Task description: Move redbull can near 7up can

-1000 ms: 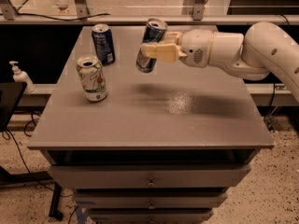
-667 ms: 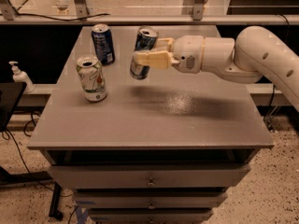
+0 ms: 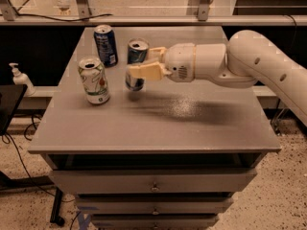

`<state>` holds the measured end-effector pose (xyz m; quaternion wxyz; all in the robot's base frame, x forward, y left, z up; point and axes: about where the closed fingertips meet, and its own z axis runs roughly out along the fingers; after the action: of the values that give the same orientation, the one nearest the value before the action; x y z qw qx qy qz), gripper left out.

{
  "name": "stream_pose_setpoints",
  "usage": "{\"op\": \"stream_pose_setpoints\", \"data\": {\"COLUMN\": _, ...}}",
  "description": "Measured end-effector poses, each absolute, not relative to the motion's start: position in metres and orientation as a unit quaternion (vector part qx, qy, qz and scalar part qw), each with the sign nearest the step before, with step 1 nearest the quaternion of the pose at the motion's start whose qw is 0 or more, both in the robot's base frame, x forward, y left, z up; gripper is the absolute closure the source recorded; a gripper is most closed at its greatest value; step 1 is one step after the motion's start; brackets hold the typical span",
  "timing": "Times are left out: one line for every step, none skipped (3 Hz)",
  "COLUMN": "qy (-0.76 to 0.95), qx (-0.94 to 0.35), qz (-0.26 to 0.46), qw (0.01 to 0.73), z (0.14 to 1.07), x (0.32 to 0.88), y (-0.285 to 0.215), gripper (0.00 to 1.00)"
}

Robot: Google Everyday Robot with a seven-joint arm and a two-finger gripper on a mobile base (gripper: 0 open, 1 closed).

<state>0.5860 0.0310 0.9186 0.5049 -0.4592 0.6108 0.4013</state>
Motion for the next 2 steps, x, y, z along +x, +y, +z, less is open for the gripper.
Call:
{"op": "stream_pose_setpoints", "data": {"qy": 0.617, "qx": -0.481, "qz": 0.381, "qw": 0.493, "z": 0.9005, "x": 0.5829, "y": 0.0445, "gripper": 1.00}}
{"op": "stream_pose_setpoints", "data": {"qy": 0.618, "qx": -0.481, "qz": 0.385, "qw": 0.488, "z": 0.8975, "x": 0.5798, "y": 0.0493, "gripper": 1.00}}
